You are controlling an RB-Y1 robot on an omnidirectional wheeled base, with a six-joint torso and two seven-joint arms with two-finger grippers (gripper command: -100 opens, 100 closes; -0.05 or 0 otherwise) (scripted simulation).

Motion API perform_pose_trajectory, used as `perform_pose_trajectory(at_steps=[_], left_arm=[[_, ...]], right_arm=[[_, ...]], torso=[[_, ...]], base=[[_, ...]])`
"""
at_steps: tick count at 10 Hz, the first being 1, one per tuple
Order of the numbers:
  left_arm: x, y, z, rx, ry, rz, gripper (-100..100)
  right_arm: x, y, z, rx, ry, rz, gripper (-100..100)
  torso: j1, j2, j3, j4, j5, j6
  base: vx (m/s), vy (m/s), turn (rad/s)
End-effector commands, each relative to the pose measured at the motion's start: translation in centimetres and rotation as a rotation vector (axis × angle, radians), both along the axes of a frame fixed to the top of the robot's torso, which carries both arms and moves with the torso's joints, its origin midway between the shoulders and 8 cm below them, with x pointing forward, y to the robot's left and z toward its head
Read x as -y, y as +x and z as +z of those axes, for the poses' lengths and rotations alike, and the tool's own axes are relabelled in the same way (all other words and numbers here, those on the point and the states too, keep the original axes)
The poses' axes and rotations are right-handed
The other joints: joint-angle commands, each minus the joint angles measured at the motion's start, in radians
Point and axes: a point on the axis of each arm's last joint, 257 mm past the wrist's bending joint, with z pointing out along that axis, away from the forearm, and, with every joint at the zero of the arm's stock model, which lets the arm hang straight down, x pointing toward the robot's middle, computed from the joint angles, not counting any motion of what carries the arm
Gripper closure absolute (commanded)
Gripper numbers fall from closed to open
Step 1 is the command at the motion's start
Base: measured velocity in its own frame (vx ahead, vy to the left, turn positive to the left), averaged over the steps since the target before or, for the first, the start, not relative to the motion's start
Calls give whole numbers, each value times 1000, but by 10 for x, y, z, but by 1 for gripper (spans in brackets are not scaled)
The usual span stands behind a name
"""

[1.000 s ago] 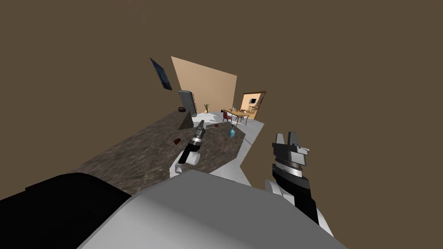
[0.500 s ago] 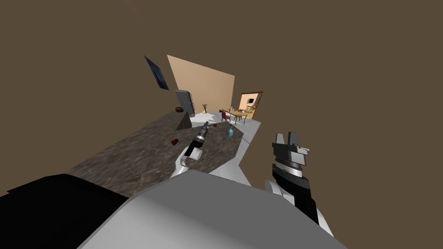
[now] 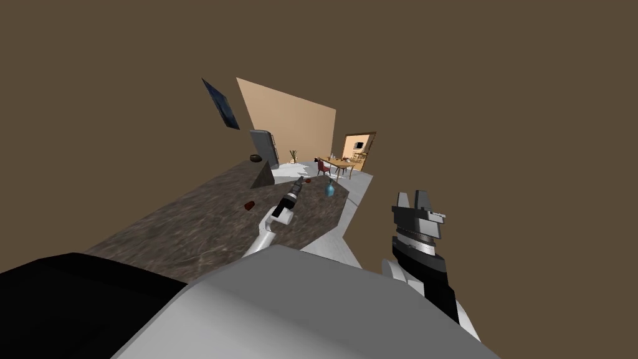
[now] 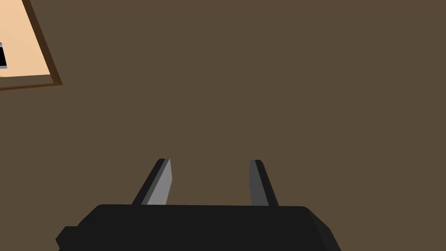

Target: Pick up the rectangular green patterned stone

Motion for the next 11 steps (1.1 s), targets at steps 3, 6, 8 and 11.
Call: perform_pose_trajectory(at_steps=[3, 6, 8, 11], left_arm=[[-5, 27, -28, -105, 47, 19, -100], [-12, 55, -48, -193, 102, 40, -100], [-14, 61, -61, -236, 105, 46, -100], [-23, 88, -80, -330, 153, 70, -100]], right_arm=[[0, 0, 0, 0, 0, 0, 0], [0, 0, 0, 0, 0, 0, 0], [0, 0, 0, 0, 0, 0, 0], [0, 0, 0, 0, 0, 0, 0]], torso=[[0, 0, 0, 0, 0, 0], [1, 0, 0, 0, 0, -1], [1, 0, 0, 0, 0, -1], [0, 0, 0, 0, 0, -1]], base=[[-6, -1, -67], [-5, 2, -83], [-1, 3, -30], [0, 4, -92]])
